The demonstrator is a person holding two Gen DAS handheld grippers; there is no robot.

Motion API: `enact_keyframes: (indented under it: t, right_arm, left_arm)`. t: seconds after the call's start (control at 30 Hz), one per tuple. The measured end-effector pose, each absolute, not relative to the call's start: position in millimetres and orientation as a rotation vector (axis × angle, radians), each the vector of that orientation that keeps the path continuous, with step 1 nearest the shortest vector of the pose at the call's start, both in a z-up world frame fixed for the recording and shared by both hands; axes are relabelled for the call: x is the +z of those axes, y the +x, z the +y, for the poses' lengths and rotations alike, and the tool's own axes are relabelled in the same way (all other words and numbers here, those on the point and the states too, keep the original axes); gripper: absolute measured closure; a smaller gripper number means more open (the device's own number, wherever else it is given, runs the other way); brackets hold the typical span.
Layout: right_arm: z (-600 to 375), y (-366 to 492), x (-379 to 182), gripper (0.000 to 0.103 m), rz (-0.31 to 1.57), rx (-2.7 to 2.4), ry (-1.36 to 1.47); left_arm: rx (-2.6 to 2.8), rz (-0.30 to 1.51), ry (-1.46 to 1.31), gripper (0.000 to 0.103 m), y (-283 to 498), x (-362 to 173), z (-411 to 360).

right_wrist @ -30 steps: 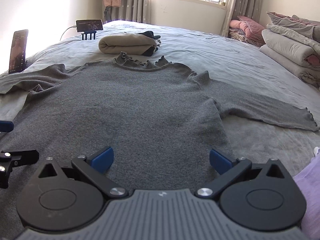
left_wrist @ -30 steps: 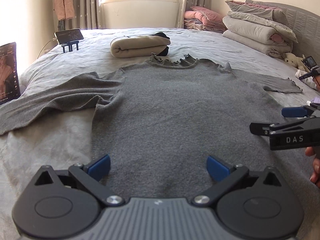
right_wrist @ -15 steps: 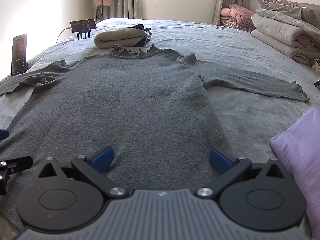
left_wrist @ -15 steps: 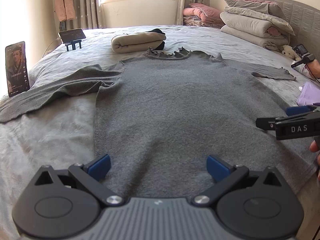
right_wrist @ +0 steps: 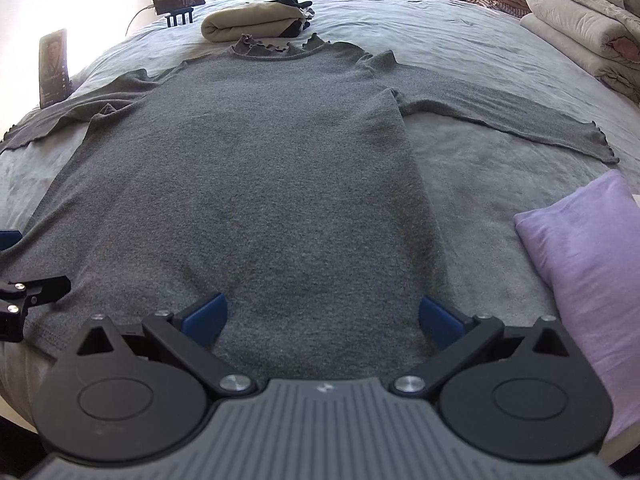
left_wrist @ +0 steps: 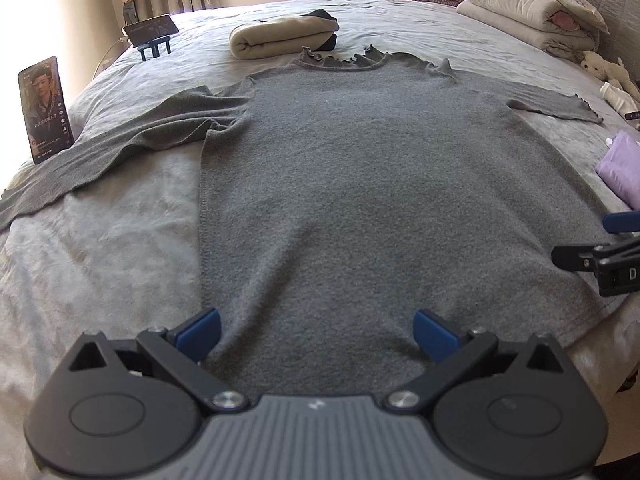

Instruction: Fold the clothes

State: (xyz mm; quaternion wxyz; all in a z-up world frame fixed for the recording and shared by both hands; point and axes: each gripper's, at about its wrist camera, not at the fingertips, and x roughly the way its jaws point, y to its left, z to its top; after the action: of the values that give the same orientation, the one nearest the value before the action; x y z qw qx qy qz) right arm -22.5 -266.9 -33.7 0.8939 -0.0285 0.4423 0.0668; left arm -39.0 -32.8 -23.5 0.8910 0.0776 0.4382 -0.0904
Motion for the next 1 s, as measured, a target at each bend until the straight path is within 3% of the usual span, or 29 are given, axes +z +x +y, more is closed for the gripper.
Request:
enact_keyframes:
  t: [0.27,0.5,0.6,0.67,0.83,0.9,1.0]
  right_arm:
    - [-269.3,-31.6,-24.9,0.000,0.982,0.213,-0.161]
    - [-292.3,-32.0,-7.4,0.000,0.897,0.160,-0.085]
    - [-295.7,-26.3,-8.7,0.000,0.884,0.137,-0.061]
    - [-295.3,-20.6,-11.9,0.000,0.884,0.122,-0.061]
    - [-289.6,-7.4,-18.4,0.005,0.892,0.078,-0.050]
    - [-277.3,-13.1,-11.5,0.006,0.844,0.152,-0.072]
    - [-251.5,-24.2,-1.9,0.011,0.773,0.311,-0.102]
  left_arm:
    - [-0.340,0.972,0.212,0.000,-53.0,-12.7,-24.4]
    - [-0.363,0.872,-0.006,0.001,-49.7,8.7,52.2]
    - [-0.313,0.882,-0.181,0.016,-35.6,2.9,81.5]
    - [-0.311,0.918,-0.301,0.033,-25.1,-7.1,93.9]
    - [-0.301,0.898,-0.402,0.048,-14.4,-19.2,95.2]
    - [-0.301,0.888,-0.433,0.050,-9.3,-22.5,94.9]
    - [-0.295,0.869,-0.444,0.060,-0.6,-27.0,92.4]
